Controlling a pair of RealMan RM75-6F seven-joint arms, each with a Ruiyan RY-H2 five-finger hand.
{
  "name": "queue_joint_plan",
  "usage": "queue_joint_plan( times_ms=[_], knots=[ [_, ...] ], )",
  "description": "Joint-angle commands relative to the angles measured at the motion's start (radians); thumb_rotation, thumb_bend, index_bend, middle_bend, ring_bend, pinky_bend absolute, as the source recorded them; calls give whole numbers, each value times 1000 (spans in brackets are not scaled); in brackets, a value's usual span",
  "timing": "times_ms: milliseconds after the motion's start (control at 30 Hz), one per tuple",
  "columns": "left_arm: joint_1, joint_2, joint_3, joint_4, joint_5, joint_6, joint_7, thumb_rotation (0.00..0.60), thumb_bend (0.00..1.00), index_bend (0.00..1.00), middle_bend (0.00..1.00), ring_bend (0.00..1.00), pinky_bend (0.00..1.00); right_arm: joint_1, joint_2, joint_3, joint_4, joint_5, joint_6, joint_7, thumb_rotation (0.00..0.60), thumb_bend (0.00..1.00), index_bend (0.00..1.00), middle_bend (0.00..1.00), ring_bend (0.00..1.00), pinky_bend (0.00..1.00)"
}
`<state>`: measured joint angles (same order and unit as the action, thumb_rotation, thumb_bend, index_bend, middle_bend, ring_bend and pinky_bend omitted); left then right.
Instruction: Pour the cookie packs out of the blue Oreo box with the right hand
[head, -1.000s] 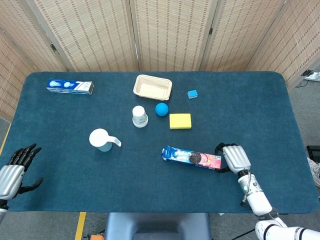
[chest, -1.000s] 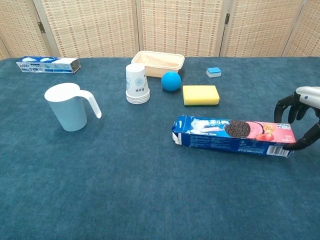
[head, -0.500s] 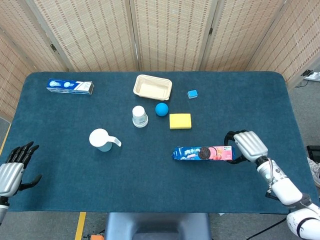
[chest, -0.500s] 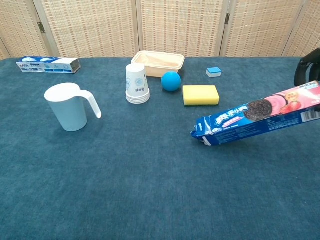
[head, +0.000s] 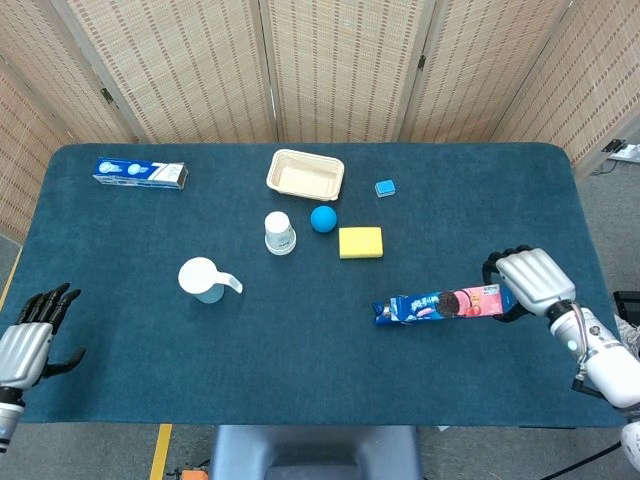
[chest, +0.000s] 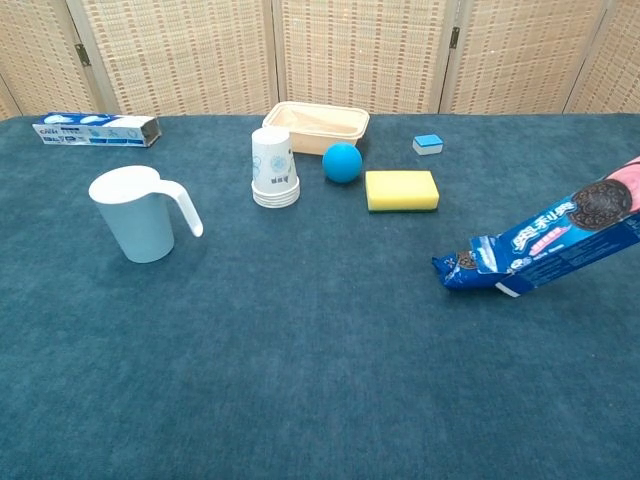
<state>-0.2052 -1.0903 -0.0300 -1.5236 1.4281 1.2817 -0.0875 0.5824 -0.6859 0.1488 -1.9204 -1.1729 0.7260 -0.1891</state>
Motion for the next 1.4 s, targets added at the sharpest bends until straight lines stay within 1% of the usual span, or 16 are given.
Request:
queue_joint_plan(
  times_ms=[33,267,433,533,667,767,833,900,1000,1100,1233,1267,1400],
  knots=[
    [-1,-2,-1,-2,-4,-2,7,600,326,0,29,40,50,4,71,2,-67,38,10,-18,600,129,513,342,288,241],
    [-6,-12,4,-5,-4,-14,35,600,326,0,29,40,50,-39,206,7,-154,24,55,38,600,128,513,330,279,236],
    [-15,-21,0,-4,-24,-35,60,600,326,0,29,40,50,-89,295,12,-185,-33,92,139,600,130,512,328,276,236],
    [-20,-24,-3,-4,-36,-46,70,600,326,0,29,40,50,-121,343,13,-188,-85,113,225,600,130,512,327,274,236],
    [-23,-27,-5,-5,-46,-53,80,600,326,0,29,41,51,-171,402,12,-178,-172,175,368,600,129,513,326,274,236],
    [-23,-28,-6,-5,-49,-54,82,600,327,0,29,41,51,-204,423,7,-147,-249,218,500,600,129,512,325,274,236],
    [-24,-28,-6,-6,-51,-55,83,600,326,0,29,41,52,-217,432,3,-118,-290,230,567,600,128,512,325,274,236],
    [-24,-28,-7,-6,-52,-55,83,600,326,0,29,41,52,-224,426,1,-95,-315,240,606,600,129,512,324,274,236],
    [-25,-28,-6,-6,-53,-58,84,600,326,0,29,41,52,-225,375,1,-58,-345,251,653,600,129,513,324,274,236],
    [-29,-31,-5,-5,-54,-65,90,600,326,0,29,41,52,-222,249,8,-2,-369,302,700,600,129,513,323,274,236],
    [-34,-31,-4,-3,-56,-77,88,600,326,0,29,41,52,-218,17,9,114,-397,390,732,600,128,512,321,278,236],
    [-35,-30,-5,-3,-58,-79,84,600,326,0,29,41,52,-215,-59,10,155,-405,418,746,600,128,513,321,280,236],
    [-36,-27,-8,1,-63,-82,68,600,326,0,29,42,52,-194,-283,8,309,-424,475,779,600,129,512,321,287,236]
  ],
)
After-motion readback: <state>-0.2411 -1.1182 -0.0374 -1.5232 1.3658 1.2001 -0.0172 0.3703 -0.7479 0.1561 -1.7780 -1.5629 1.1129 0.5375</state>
